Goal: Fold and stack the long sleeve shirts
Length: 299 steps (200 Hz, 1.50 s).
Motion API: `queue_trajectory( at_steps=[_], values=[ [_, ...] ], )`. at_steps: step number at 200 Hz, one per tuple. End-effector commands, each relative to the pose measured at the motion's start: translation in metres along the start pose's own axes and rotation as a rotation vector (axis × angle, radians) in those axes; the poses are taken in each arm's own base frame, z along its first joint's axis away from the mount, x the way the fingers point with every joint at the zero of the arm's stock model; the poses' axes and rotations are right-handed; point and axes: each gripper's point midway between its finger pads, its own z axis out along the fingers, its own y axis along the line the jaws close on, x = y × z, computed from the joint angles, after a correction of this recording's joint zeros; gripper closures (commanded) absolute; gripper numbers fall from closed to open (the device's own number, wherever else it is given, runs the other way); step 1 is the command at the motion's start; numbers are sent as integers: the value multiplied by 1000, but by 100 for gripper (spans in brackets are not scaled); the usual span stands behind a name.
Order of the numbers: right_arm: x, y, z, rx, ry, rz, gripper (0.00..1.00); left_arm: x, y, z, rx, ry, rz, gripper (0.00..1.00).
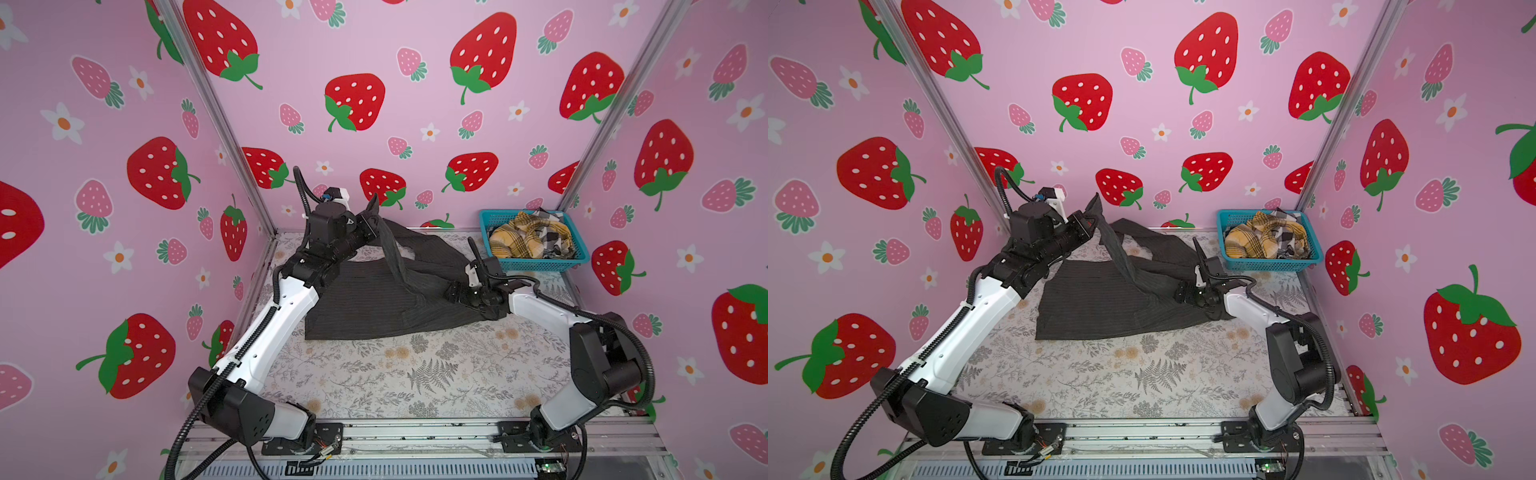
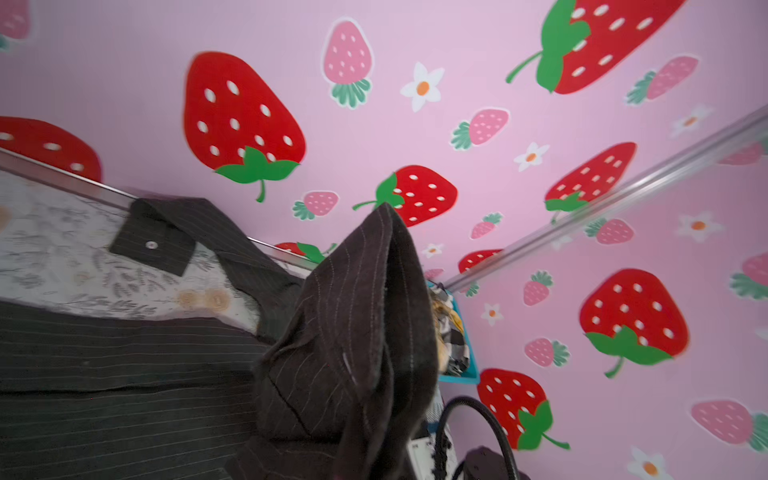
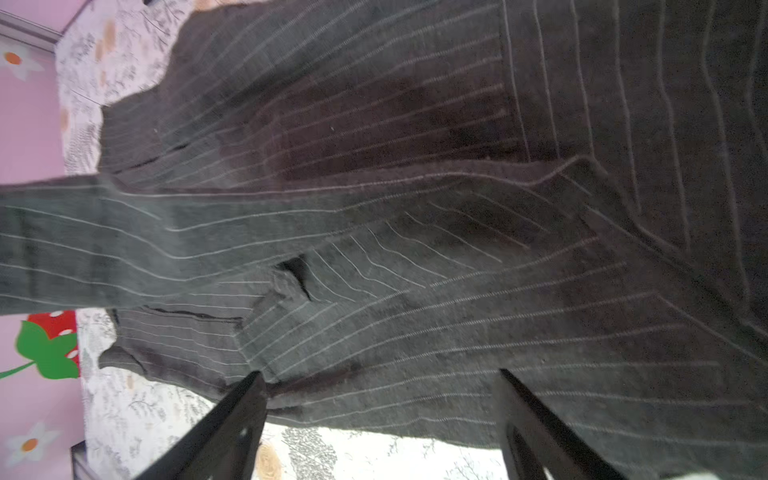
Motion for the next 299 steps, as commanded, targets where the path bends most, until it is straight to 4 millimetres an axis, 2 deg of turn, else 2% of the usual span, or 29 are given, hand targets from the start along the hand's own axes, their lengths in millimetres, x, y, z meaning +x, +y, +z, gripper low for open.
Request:
queue_trajectory(
  at_steps=[1,21,42,72,83,105,126,148,187,206,217,223,236,248,251,261,275,292,299],
  values=[
    [-41,52,-37,-164,-130,-98,13,36,-47,3,347,176,124,100],
    [-52,87,-74,-283,-211,-273,14,61,-59,-5,472,277,183,100],
    [-54,132,-115,-458,-264,-475,14,65,-71,-15,581,297,200,100],
    [-63,166,-173,-547,-418,-686,12,58,-96,-34,760,345,221,100],
    [-66,177,-187,-584,-443,-739,11,61,-100,-37,786,385,231,100],
    [-72,197,-202,-649,-449,-810,13,66,-105,-43,825,448,233,100],
    [-82,210,-212,-665,-474,-857,13,70,-104,-47,832,480,236,100],
    [-85,223,-216,-727,-449,-898,15,73,-106,-51,852,500,236,100],
    [-77,230,-212,-810,-375,-888,26,73,-105,-49,846,509,233,100],
    [-73,228,-208,-824,-354,-871,47,72,-102,-44,830,510,225,100],
    [-71,228,-208,-827,-351,-864,66,71,-97,-40,809,508,213,100],
    [-70,228,-209,-825,-355,-862,71,70,-94,-36,790,504,205,100],
    [-71,228,-212,-821,-371,-852,89,68,-85,-26,733,501,182,100],
    [-76,227,-212,-793,-392,-838,99,68,-76,-17,680,500,166,100],
    [-77,226,-212,-784,-397,-834,100,68,-73,-14,657,498,163,97],
    [-84,223,-209,-740,-421,-817,100,68,-60,-6,578,487,146,72],
    [-94,218,-206,-676,-451,-792,100,67,-46,1,502,459,116,63],
    [-107,209,-195,-563,-492,-755,100,63,-27,5,394,406,65,45],
    [-110,207,-191,-523,-500,-751,100,60,-17,4,329,376,38,42]
  ],
)
